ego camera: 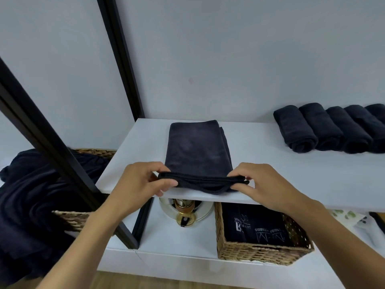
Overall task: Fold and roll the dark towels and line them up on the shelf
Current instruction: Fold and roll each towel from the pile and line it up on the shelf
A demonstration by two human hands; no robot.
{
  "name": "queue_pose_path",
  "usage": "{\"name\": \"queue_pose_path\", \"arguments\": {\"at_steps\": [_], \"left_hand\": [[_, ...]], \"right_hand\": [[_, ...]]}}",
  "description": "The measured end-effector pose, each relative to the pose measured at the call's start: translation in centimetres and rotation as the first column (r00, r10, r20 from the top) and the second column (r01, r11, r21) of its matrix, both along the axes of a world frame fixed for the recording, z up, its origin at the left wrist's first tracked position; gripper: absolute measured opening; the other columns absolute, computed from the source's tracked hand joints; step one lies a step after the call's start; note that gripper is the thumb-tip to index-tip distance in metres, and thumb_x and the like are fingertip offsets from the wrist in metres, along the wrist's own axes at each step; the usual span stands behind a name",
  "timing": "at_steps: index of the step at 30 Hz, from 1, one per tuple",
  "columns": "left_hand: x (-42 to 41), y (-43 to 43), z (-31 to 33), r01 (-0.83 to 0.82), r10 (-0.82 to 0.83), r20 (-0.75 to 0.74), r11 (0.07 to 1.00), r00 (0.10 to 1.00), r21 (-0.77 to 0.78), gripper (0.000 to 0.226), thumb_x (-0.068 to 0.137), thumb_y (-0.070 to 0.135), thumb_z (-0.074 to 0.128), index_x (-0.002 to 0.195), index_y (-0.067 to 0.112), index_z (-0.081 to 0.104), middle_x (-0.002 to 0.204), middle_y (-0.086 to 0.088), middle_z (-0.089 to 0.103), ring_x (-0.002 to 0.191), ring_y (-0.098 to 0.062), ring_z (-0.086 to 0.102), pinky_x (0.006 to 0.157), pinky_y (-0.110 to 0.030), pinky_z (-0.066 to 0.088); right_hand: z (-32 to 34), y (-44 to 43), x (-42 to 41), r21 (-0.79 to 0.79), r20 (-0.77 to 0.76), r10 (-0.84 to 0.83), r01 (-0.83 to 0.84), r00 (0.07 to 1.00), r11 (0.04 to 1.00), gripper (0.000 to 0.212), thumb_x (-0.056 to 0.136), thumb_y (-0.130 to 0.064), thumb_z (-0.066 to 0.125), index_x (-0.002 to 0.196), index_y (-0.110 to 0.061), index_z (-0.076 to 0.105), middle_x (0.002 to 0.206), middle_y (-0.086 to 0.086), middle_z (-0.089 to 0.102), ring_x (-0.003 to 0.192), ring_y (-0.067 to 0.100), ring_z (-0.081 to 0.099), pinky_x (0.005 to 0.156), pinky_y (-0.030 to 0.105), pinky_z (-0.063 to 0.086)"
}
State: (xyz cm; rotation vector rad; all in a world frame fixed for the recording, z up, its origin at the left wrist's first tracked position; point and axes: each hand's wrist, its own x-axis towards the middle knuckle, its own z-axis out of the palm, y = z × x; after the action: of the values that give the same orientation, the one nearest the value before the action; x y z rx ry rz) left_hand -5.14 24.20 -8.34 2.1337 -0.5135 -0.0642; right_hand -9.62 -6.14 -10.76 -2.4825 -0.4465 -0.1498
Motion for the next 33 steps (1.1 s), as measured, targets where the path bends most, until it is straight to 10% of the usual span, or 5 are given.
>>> {"name": "queue_pose_path", "arguments": {"at_steps": [6, 11, 17, 24, 33], "left_hand": [[0.4, 0.7, -2.5, -0.08, 0.06, -0.19, 0.992, 0.98, -0.099, 0.007, 0.086, 0.021, 0.072, 0.081, 0.024, 0.076, 0.066, -0.003, 0.07, 0.053, -0.017, 0.062, 0.051, -0.023, 0.05], [1.2, -0.4, -4.4, -0.277, 0.228, -0.289, 0.951, 0.93, -0.141, 0.005, 0.088, 0.022, 0.071, 0.091, 0.025, 0.07, 0.064, -0.003, 0.07, 0.045, -0.015, 0.057, 0.046, -0.021, 0.046], [1.5, -1.7, -4.6, -0.336, 0.343, -0.087, 0.938, 0.935, 0.083, 0.019, 0.087, 0.033, 0.07, 0.084, 0.031, 0.051, 0.065, 0.006, 0.067, 0.047, -0.012, 0.063, 0.045, -0.014, 0.046], [0.7, -0.6, -4.9, -0.187, 0.018, 0.521, 0.943, 0.853, 0.274, 0.012, 0.08, 0.035, 0.074, 0.084, 0.024, 0.071, 0.09, 0.011, 0.06, 0.082, -0.011, 0.052, 0.061, -0.029, 0.052], [2.6, -0.1, -3.2, -0.01, -0.157, 0.362, 0.909, 0.919, 0.418, 0.015, 0.076, 0.03, 0.078, 0.091, 0.028, 0.074, 0.082, 0.022, 0.065, 0.091, -0.003, 0.054, 0.068, -0.021, 0.048]], "right_hand": [[-0.2, 0.5, 1.7, 0.245, -0.275, -0.051, 0.122, 0.96, 0.962, 0.022, 0.096, -0.022, 0.059, 0.112, -0.036, 0.061, 0.106, -0.021, 0.066, 0.101, -0.005, 0.057, 0.08, 0.012, 0.042], [-1.6, 1.0, 3.0, 0.05, -0.251, -0.184, 0.203, 0.95, 0.978, 0.021, 0.094, -0.03, 0.06, 0.114, -0.034, 0.052, 0.076, -0.01, 0.055, 0.066, 0.005, 0.051, 0.064, 0.019, 0.039], [-3.0, 1.1, 1.7, -0.24, 0.358, 0.055, 0.035, 0.932, 0.97, 0.019, 0.085, -0.005, 0.066, 0.092, -0.021, 0.075, 0.108, -0.002, 0.062, 0.097, 0.018, 0.054, 0.074, 0.027, 0.045], [-2.6, 0.7, 1.2, -0.433, 0.279, 0.143, -0.009, 0.95, 0.902, 0.035, 0.075, -0.045, 0.08, 0.1, -0.022, 0.073, 0.125, -0.004, 0.063, 0.118, 0.018, 0.051, 0.089, 0.037, 0.045], [-1.5, 0.6, 2.9, -0.196, 0.043, 0.047, -0.038, 0.998, 0.98, 0.018, 0.093, -0.035, 0.063, 0.11, -0.033, 0.06, 0.1, -0.02, 0.063, 0.087, -0.003, 0.052, 0.087, 0.022, 0.034]]}}
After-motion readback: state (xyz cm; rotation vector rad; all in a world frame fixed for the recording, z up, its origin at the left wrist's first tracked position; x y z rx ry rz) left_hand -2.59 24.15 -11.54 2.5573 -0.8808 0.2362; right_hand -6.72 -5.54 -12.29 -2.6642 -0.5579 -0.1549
